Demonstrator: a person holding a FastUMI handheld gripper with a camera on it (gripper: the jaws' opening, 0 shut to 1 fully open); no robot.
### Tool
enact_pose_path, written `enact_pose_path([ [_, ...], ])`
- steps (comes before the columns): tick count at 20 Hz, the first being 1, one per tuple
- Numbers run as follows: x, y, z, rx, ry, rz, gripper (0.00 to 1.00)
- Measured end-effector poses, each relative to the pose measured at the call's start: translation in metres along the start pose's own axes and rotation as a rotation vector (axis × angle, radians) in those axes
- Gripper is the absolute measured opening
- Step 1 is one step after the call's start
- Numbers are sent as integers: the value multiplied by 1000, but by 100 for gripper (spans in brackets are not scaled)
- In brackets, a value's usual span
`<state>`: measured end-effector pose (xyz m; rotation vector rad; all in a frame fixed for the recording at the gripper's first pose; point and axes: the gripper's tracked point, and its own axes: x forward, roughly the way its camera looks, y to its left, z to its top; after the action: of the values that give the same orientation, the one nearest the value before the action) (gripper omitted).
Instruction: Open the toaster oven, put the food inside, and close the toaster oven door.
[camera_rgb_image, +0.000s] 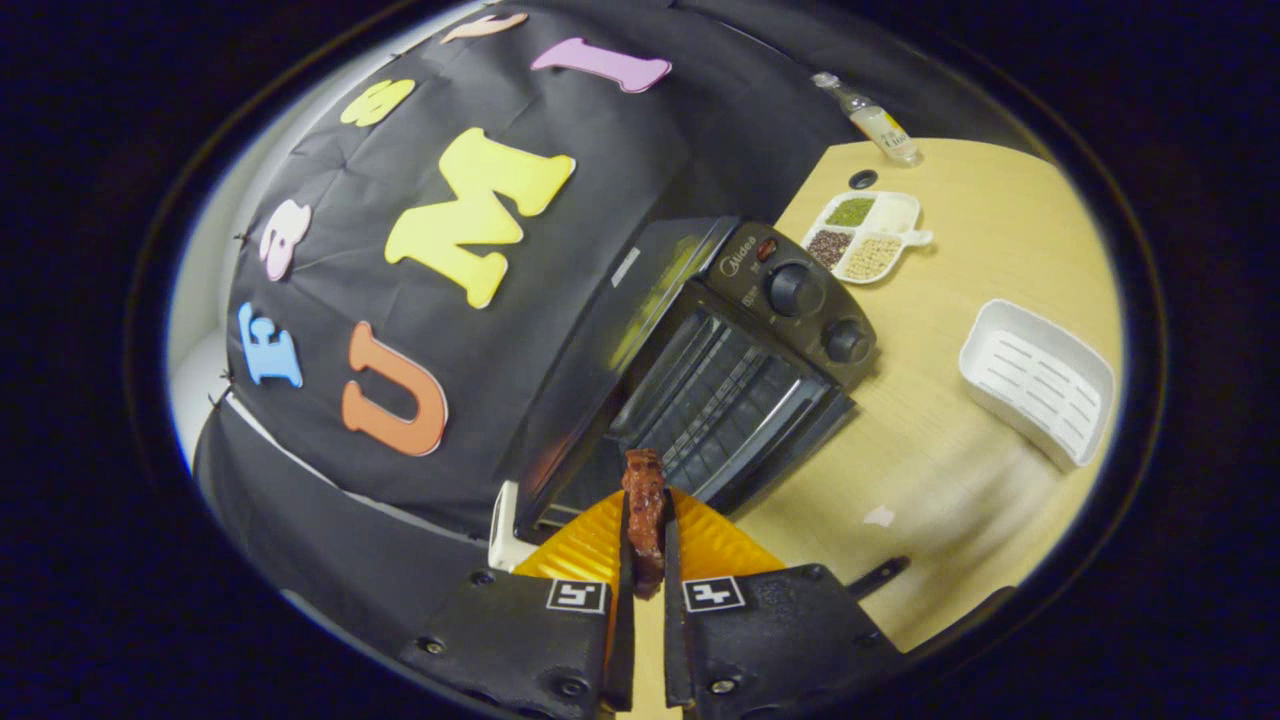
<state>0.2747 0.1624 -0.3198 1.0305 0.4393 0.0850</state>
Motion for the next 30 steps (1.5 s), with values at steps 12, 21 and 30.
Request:
enact_pose_path([
  [12, 119, -18, -24, -74, -95, -63, 17],
  [21, 123, -22, -19, -423, -98, -186, 51],
  [30, 99, -21, -4, -641, -113, -232, 93],
])
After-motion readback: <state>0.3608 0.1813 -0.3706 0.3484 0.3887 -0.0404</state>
